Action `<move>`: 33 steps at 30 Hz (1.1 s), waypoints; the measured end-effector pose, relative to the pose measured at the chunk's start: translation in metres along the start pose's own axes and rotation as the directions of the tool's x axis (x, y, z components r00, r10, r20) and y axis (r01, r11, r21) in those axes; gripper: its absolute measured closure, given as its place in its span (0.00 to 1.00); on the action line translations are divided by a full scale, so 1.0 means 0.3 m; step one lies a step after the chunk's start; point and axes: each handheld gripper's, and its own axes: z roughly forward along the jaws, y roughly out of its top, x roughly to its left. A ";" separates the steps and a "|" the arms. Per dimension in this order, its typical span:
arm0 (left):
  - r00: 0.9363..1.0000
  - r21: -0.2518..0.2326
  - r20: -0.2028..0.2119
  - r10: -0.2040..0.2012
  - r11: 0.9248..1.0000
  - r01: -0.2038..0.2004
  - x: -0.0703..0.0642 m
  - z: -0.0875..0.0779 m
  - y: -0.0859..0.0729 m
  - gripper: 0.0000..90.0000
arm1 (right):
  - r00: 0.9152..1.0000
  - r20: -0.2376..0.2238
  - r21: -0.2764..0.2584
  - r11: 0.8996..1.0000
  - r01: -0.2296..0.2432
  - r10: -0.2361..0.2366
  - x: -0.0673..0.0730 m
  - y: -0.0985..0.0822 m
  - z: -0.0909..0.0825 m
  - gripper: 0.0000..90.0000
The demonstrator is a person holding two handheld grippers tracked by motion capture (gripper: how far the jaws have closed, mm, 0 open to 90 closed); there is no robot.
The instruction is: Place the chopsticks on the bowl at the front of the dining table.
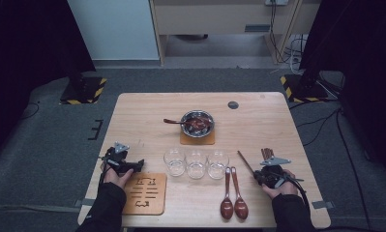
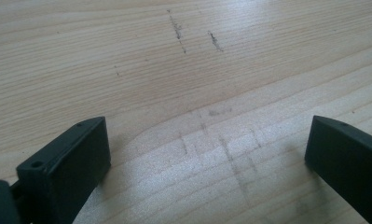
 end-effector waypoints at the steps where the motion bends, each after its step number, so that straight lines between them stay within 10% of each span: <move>1: 1.000 0.000 0.000 0.000 1.000 0.000 0.000 0.000 0.000 0.00 | 1.000 -0.001 -0.004 1.000 -0.001 0.001 -0.001 0.001 -0.001 0.94; 33: 1.000 0.000 -0.001 0.000 1.000 0.000 0.000 0.000 0.000 0.00 | 0.999 -0.005 -0.116 0.992 -0.042 0.042 -0.036 0.039 -0.061 0.94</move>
